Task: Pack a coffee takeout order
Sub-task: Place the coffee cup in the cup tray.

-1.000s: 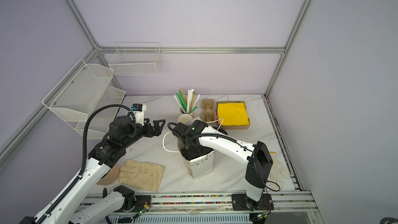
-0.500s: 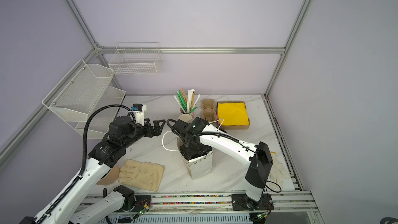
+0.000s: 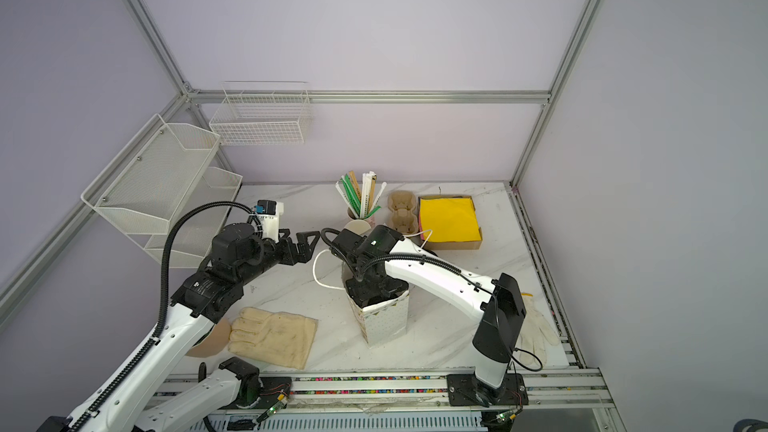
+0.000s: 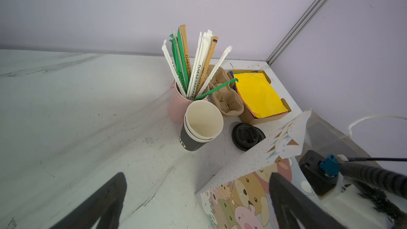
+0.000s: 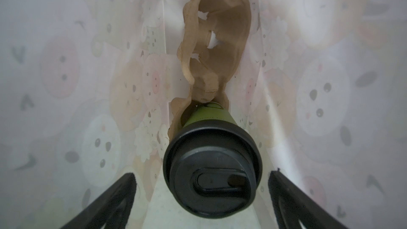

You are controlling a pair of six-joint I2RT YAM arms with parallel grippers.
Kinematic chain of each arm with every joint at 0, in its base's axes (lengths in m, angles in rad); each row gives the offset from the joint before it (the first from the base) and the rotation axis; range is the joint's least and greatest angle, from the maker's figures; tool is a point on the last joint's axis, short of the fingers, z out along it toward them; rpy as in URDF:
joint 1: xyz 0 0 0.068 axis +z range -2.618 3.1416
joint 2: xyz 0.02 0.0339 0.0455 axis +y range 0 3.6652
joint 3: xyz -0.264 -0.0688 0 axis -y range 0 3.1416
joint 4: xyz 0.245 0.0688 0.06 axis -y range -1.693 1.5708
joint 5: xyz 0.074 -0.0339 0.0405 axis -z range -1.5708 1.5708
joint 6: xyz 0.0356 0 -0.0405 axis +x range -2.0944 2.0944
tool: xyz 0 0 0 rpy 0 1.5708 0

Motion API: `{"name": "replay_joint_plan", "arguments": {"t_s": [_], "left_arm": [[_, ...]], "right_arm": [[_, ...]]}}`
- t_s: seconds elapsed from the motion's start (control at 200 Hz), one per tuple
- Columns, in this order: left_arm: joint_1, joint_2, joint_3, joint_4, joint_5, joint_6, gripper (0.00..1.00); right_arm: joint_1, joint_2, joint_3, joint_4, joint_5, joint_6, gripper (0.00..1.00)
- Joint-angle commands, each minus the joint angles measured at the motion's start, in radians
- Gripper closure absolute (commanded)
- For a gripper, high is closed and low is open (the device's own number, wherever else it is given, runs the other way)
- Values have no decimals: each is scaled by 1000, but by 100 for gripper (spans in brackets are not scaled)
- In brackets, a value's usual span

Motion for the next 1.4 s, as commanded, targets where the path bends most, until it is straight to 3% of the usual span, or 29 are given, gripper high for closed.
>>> {"name": "replay_joint_plan", "arguments": {"t_s": [0.0, 0.57, 0.94, 1.4], "left_arm": [[9, -1, -37, 36, 16, -9, 0], [7, 14, -35, 37, 34, -10, 0], [8, 19, -37, 38, 41, -10, 0], [7, 32, -35, 39, 51, -10, 0]], "right_arm": [[6, 1, 16, -43, 16, 17, 2], [6, 0, -20, 7, 117, -3, 3], [7, 67, 61, 42, 158, -46, 3], [6, 49, 126, 29, 215, -52, 2]]}}
